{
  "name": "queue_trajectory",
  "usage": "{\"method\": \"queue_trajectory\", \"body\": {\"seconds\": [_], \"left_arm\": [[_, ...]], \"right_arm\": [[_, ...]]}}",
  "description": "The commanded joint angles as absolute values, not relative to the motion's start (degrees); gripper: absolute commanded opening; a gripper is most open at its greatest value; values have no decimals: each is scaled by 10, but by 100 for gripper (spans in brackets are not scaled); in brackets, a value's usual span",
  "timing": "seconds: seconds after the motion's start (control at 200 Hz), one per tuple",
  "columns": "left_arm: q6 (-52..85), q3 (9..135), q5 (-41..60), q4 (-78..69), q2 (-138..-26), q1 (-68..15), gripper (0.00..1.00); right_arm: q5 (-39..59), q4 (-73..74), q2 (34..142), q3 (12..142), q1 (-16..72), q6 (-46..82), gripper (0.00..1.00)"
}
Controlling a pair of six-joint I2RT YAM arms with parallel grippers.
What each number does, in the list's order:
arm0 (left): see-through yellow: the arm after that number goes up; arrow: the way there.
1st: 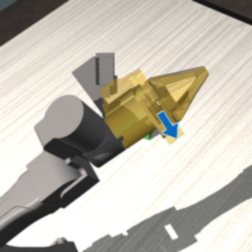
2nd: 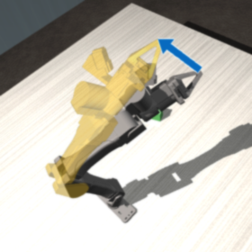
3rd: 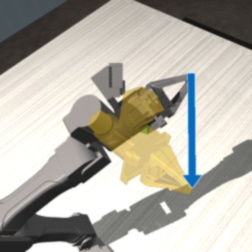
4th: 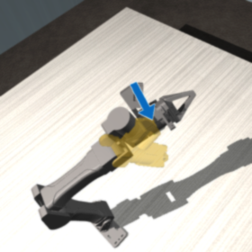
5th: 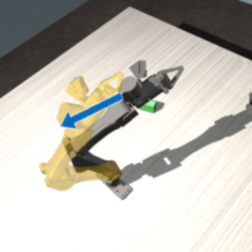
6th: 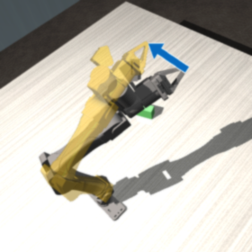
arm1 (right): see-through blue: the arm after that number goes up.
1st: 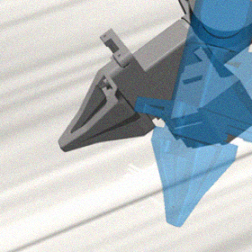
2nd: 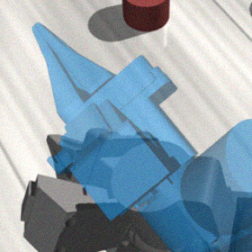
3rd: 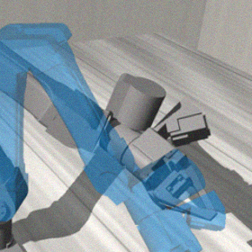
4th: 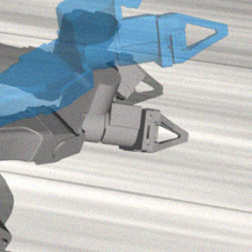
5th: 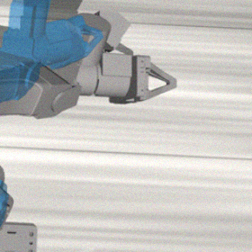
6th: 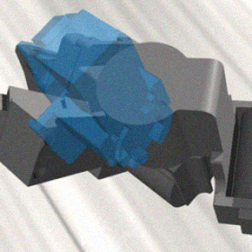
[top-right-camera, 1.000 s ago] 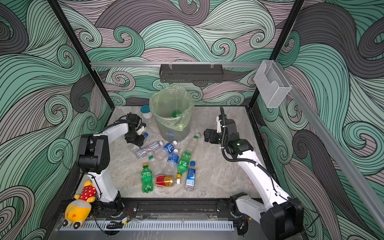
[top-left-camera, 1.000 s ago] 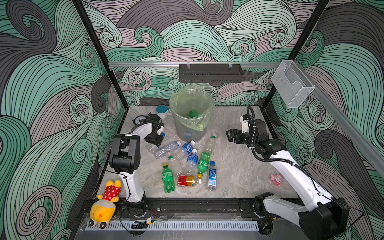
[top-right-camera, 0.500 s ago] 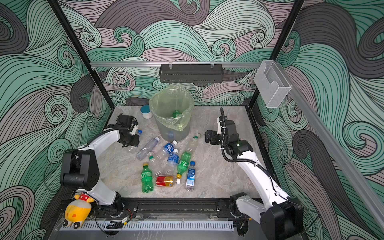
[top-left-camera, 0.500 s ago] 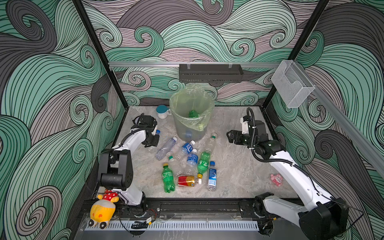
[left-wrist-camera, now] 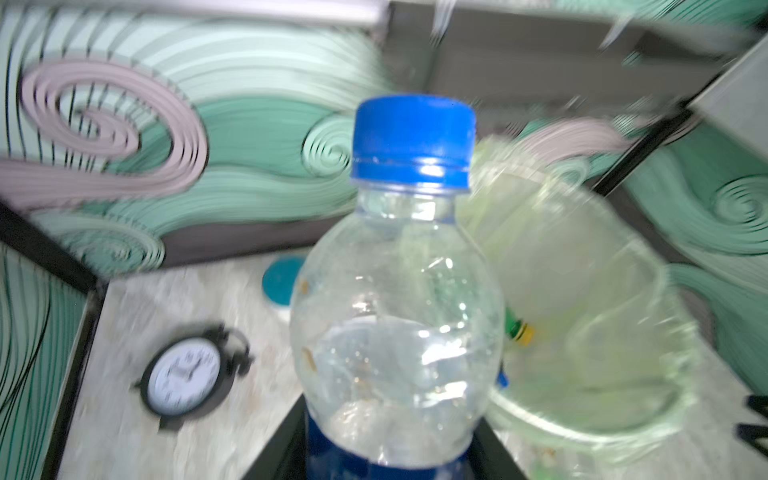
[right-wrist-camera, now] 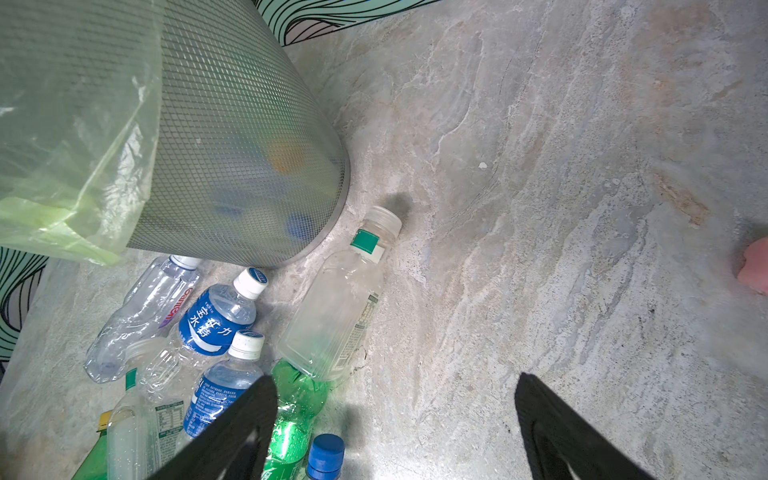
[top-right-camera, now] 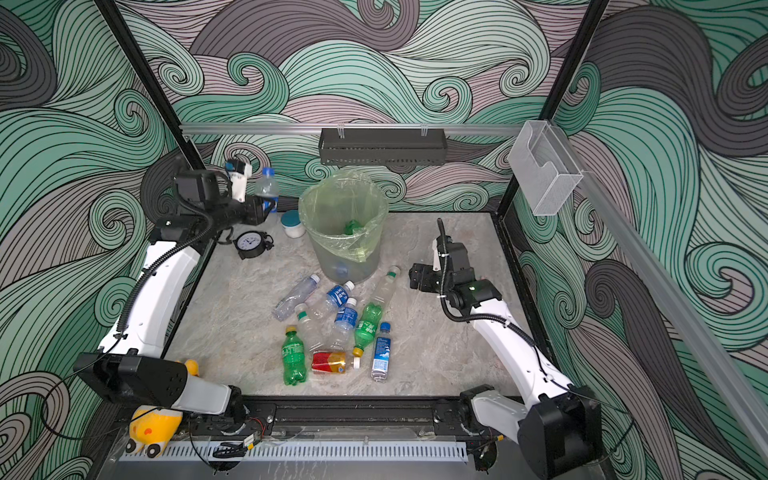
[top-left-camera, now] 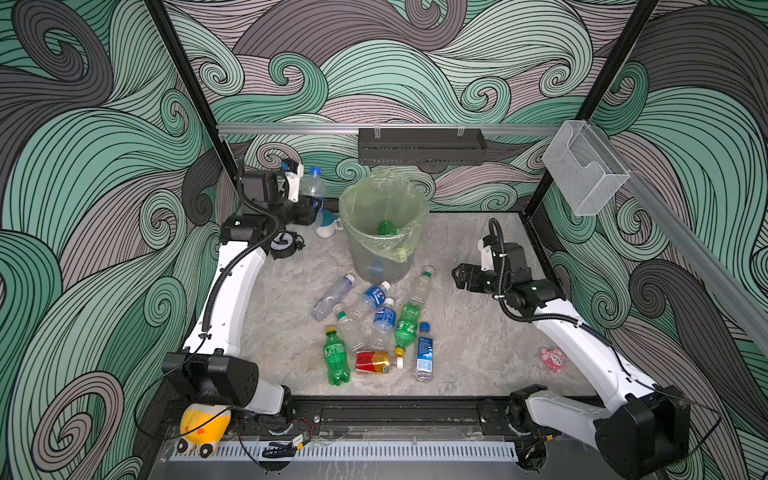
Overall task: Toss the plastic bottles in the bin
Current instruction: 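Lift the blue-capped bottle with the left gripper and release it into the bin, then grasp the clear green-labelled bottle with right gripper while left gripper withdraws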
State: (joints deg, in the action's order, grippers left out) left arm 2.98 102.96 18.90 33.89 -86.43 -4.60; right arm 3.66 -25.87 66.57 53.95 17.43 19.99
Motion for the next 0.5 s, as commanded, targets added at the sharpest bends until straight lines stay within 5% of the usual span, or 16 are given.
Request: {"method": "queue_trajectory", "body": {"seconds": [0.0, 0.095, 0.49], "left_arm": [[71, 1130, 306, 334, -930, -87, 76], [82, 1162, 357, 338, -962, -109, 98], [60, 911, 263, 316, -750, -98, 99]], "right_arm": [[46, -254, 667, 536, 172, 212, 90], [50, -257, 662, 536, 172, 216, 89], [70, -273, 704, 549, 172, 203, 89]]}}
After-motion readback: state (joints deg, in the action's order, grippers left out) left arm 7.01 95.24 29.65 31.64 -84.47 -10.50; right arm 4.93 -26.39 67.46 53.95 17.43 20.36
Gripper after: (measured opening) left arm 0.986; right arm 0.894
